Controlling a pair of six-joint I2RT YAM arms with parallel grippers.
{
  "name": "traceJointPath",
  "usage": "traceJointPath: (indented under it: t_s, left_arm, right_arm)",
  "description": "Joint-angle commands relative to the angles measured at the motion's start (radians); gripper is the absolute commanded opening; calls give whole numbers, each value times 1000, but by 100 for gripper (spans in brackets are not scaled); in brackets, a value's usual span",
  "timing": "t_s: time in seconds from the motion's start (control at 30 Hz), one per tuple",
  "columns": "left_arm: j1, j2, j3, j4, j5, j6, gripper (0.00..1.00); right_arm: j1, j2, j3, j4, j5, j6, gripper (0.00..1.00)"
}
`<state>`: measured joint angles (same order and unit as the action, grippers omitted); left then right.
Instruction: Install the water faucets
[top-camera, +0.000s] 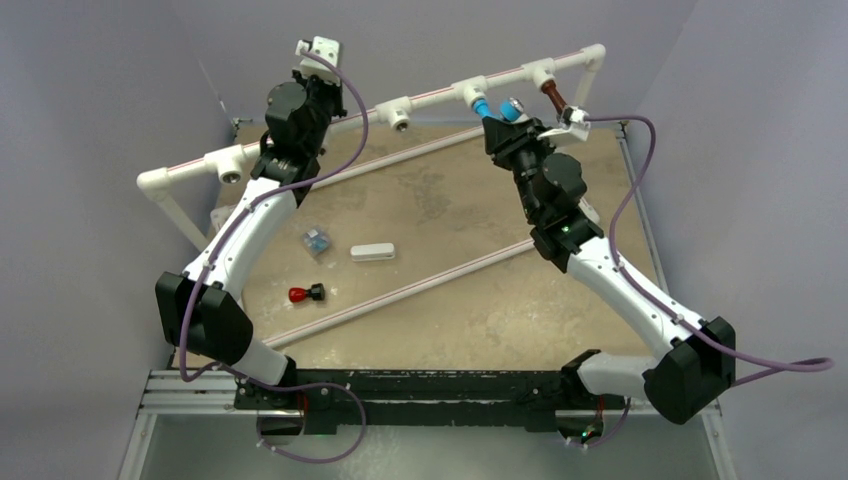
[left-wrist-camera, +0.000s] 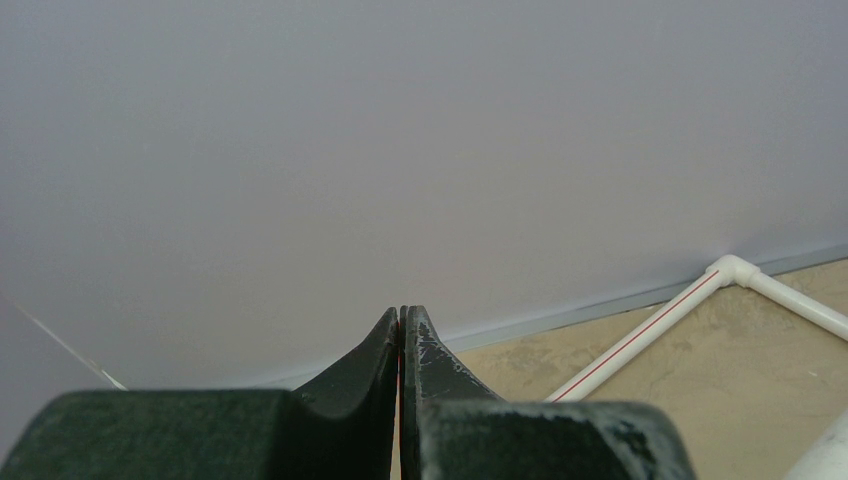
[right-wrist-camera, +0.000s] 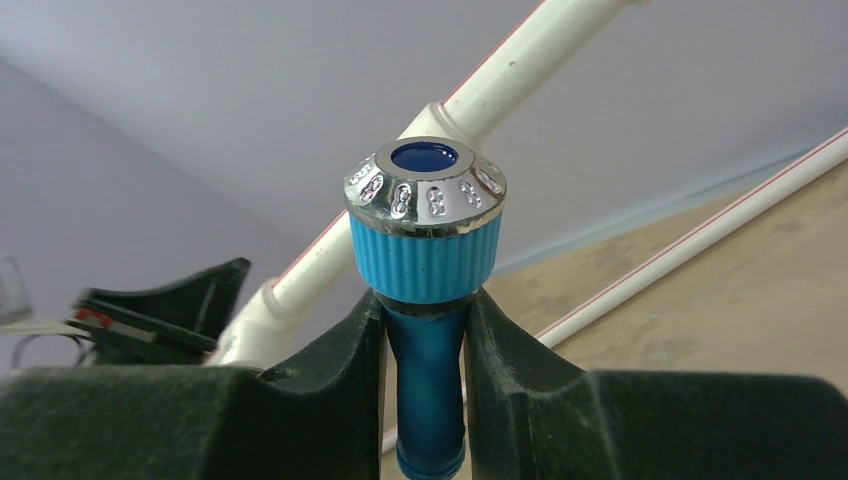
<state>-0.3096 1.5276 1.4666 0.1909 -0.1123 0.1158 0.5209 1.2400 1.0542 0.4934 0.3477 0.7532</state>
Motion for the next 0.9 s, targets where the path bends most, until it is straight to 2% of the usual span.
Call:
traceJointPath:
  t_s: [0.0,0.23,0.37,0.57,0.73,0.87]
  left_arm:
    - [-23,14,-38,-142,72,5,0]
    - [-23,14,-38,-142,74,4,0]
    - [-23,14,-38,-142,74,3,0]
    - [-23,17,-38,-141,71,5,0]
    - [-23,22,-37,-142,72,5,0]
    - [-23,24,-37,-143,71,6,0]
  right_arm:
    - [-17,-5,-8,171,-110,347,0]
    - [-25,15,-35,253,-180,554,2]
    - [-27,15,-47,286,-197,594,16]
    - [-28,-29,-91,266,-171,558,49]
    - [-35,-75,-129,196,-160,501,65]
    - [-45,-127,-166,131,-151,444,73]
